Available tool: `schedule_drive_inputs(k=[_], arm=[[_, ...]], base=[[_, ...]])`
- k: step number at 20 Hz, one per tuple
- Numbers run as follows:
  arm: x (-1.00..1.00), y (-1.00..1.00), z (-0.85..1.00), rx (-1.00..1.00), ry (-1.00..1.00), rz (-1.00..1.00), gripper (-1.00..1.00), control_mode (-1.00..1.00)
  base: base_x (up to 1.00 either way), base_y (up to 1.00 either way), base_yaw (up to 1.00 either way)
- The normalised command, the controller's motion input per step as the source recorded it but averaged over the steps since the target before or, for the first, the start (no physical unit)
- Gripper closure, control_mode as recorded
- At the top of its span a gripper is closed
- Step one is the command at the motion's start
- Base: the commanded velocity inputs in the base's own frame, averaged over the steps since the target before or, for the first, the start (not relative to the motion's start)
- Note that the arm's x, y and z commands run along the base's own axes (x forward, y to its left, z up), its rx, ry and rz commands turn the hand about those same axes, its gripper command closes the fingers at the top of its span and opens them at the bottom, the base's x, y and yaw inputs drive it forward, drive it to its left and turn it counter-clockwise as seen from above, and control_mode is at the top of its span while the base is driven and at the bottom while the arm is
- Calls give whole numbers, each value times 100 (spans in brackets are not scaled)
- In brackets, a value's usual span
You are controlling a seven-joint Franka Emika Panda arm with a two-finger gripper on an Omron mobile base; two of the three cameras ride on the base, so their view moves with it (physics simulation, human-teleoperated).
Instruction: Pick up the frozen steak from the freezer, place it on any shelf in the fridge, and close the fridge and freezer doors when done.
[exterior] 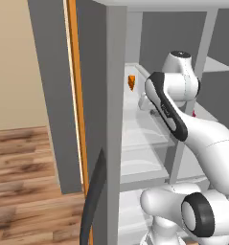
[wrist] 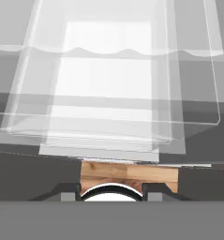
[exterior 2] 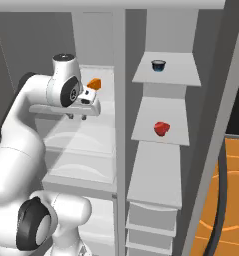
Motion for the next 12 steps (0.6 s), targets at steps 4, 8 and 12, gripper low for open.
schedule_drive_inputs(k=[4, 8, 12], arm=[[0, -4, 0, 0, 0, 0, -100, 100], [0, 0, 0, 0, 0, 0, -100, 100], [0, 0, 0, 0, 0, 0, -100, 100]], base=[[-12, -44, 0], [-14, -57, 0], [1, -23, 0]])
